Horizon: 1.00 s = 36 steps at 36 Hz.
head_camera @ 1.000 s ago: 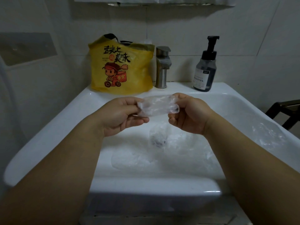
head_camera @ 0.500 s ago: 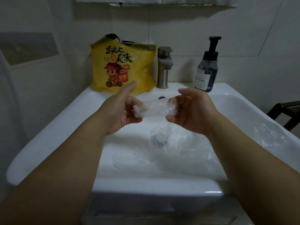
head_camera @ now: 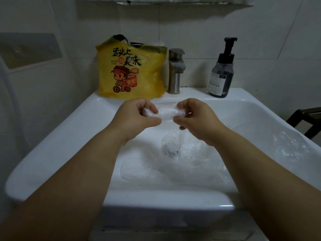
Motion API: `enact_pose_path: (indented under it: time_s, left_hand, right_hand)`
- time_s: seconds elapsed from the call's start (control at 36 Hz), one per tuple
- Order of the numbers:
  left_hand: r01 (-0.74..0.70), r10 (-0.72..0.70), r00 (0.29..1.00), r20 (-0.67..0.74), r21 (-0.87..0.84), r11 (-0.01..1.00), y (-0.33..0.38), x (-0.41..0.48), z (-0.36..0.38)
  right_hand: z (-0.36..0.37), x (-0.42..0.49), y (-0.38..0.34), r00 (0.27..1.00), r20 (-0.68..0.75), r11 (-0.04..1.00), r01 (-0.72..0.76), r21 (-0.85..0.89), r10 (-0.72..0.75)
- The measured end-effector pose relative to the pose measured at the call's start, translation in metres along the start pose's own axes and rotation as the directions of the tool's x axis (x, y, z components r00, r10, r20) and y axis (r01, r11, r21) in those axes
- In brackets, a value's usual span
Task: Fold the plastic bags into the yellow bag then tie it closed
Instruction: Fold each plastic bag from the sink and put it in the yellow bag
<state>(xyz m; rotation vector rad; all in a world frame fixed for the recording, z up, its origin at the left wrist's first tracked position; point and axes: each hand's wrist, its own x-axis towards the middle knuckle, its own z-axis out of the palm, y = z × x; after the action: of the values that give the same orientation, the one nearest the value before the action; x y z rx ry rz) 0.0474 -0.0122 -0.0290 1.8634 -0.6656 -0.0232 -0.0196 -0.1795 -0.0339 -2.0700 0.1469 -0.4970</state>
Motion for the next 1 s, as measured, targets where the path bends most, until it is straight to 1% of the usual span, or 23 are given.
enact_pose_path:
  time_s: [0.08, 0.25, 0.36, 0.42, 0.47, 0.5, 0.56, 0.61, 0.69, 0.75, 0.89, 0.94, 1.0]
  left_hand:
    - [-0.034, 0.034, 0.999, -0.01, 0.001, 0.999, -0.003, 0.001, -0.002]
    - [-0.083, 0.085, 0.996, -0.03, 0.04, 0.996, -0.009, 0.004, -0.002]
    - [-0.137, 0.14, 0.99, -0.021, 0.129, 0.982, -0.009, 0.005, -0.002]
    - [-0.146, 0.152, 0.987, -0.042, 0.13, 0.981, -0.008, 0.006, -0.003]
    - [-0.127, 0.132, 0.99, -0.058, 0.077, 0.989, -0.006, 0.007, -0.004]
    - [-0.105, 0.106, 0.993, -0.043, 0.015, 0.994, -0.005, 0.008, -0.005]
    - [-0.034, 0.037, 0.999, 0.011, -0.164, 0.986, -0.003, 0.007, -0.005]
    - [0.015, -0.004, 0.999, 0.035, -0.318, 0.948, -0.001, 0.007, -0.004]
    - [0.036, -0.037, 0.999, 0.007, -0.437, 0.899, 0.004, 0.007, -0.004]
    - [0.059, -0.065, 0.998, 0.004, -0.488, 0.871, 0.005, 0.008, -0.004]
    - [0.112, -0.109, 0.993, 0.038, -0.544, 0.831, 0.007, 0.008, -0.005]
    - [0.125, -0.138, 0.99, 0.02, -0.571, 0.811, 0.006, 0.009, -0.006]
    - [0.114, -0.158, 0.987, -0.011, -0.64, 0.76, 0.007, 0.011, -0.007]
  right_hand:
    - [-0.001, 0.001, 0.001, 0.999, -0.007, 0.996, 0.052, -0.071, -0.053]
    - [-0.003, 0.001, 0.001, 0.994, 0.011, 0.968, 0.107, -0.229, -0.108]
    - [-0.005, -0.001, -0.001, 0.991, 0.013, 0.958, 0.134, -0.252, -0.135]
    - [-0.005, -0.002, -0.003, 0.991, 0.004, 0.963, 0.134, -0.235, -0.137]
    - [-0.006, -0.003, -0.005, 0.994, 0.007, 0.974, 0.109, -0.2, -0.11]
    - [-0.007, -0.003, -0.006, 0.996, 0.017, 0.981, 0.086, -0.171, -0.084]
    - [-0.008, -0.003, -0.006, 0.998, 0.046, 0.995, 0.039, -0.089, -0.035]
    - [-0.007, -0.003, -0.008, 0.998, 0.065, 0.999, 0.005, 0.042, -0.008]
    - [-0.007, -0.005, -0.01, 0.995, 0.1, 0.97, -0.042, 0.239, 0.019]
    - [-0.007, -0.005, -0.01, 0.991, 0.135, 0.963, -0.06, 0.263, 0.025]
    - [-0.008, -0.005, -0.009, 0.964, 0.258, 0.972, -0.121, 0.2, 0.067]
    - [-0.008, -0.005, -0.01, 0.959, 0.273, 0.962, -0.145, 0.233, 0.079]
    - [-0.008, -0.005, -0.011, 0.956, 0.278, 0.943, -0.176, 0.282, 0.096]
